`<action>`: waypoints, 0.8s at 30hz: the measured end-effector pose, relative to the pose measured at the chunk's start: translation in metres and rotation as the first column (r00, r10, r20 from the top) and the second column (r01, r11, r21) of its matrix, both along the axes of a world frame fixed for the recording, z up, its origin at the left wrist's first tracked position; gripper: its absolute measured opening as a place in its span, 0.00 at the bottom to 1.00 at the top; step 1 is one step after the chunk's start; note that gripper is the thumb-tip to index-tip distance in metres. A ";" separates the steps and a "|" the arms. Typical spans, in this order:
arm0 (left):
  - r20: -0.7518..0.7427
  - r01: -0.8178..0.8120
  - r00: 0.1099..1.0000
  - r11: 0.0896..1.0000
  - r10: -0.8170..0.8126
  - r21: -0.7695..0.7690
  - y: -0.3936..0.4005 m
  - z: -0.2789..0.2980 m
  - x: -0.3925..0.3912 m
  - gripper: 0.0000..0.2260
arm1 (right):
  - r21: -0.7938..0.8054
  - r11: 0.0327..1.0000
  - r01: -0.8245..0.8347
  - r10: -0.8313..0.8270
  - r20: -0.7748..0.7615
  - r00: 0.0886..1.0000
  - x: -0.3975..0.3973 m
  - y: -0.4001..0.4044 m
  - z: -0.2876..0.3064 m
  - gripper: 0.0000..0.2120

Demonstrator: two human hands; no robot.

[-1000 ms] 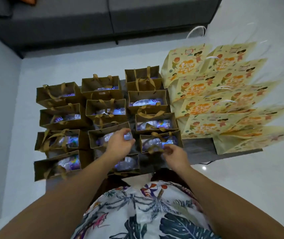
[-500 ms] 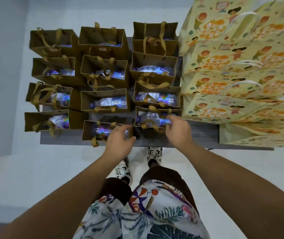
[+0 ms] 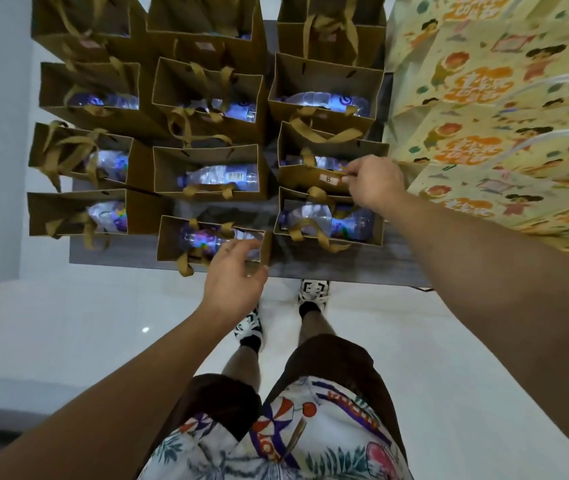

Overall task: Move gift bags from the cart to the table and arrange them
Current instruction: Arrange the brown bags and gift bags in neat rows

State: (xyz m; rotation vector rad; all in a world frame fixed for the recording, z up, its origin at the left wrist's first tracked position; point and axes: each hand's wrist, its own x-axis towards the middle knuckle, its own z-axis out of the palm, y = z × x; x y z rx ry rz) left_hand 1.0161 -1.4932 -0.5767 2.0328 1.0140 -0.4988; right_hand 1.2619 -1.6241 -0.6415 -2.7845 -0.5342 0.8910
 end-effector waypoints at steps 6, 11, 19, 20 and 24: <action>-0.002 0.006 1.000 1.000 -0.006 -0.014 -0.002 0.000 0.010 0.20 | 0.106 0.994 0.021 -0.027 0.063 0.998 -0.012 -0.005 0.006 0.11; 0.010 -0.011 1.000 1.000 0.011 -0.006 -0.001 -0.002 0.013 0.20 | 0.418 0.902 0.105 -0.109 -0.014 0.994 -0.021 0.001 0.013 0.10; -0.023 -0.111 0.994 0.993 0.111 0.029 0.001 -0.009 0.003 0.20 | 0.323 0.946 -0.033 0.066 -0.090 0.994 0.006 0.026 0.024 0.29; -0.026 -0.119 0.992 0.992 0.120 0.037 0.000 -0.010 0.003 0.20 | 0.267 0.957 -0.114 0.132 -0.050 0.990 0.012 0.029 0.024 0.32; -0.006 -0.177 0.984 0.983 0.178 0.053 0.001 -0.018 0.003 0.19 | 0.081 0.955 -0.285 0.284 0.023 0.959 0.029 0.039 0.018 0.36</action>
